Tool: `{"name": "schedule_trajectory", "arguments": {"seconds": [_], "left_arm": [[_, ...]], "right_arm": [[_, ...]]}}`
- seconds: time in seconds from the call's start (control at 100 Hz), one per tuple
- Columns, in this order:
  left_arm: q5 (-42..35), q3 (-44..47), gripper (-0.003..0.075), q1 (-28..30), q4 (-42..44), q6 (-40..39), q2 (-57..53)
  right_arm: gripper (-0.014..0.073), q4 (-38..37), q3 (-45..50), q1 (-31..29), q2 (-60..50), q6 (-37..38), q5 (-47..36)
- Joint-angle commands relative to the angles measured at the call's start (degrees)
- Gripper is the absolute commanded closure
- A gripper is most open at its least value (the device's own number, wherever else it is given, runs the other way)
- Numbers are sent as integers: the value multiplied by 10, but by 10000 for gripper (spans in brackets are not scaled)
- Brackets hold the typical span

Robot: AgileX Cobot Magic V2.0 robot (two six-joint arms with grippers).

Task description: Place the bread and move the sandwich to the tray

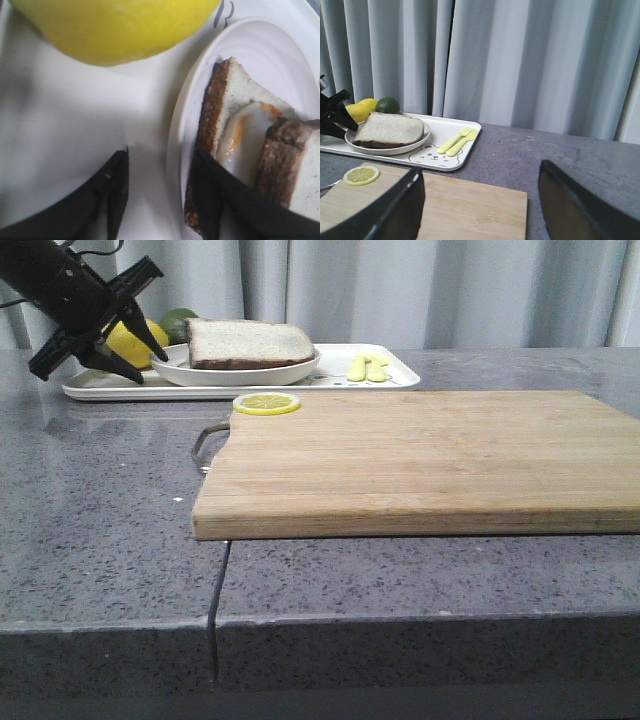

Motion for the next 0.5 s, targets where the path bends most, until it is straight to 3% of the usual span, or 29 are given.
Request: {"name": "schedule_trajectory", "arguments": {"seconds": [0.0,0.28,0.49], "left_arm": [[-11,-18,437,4,-22,-5,-58],[8,-18,437,26,-7,51,-131],[15,-16,437,25,73,99,-225]], "right_arm": [[105,-3,-14,-4,3,2,-50],[105,-3,-14,-4,3,2,-50],[105,-3,-14,-4,3,2,-50]]}}
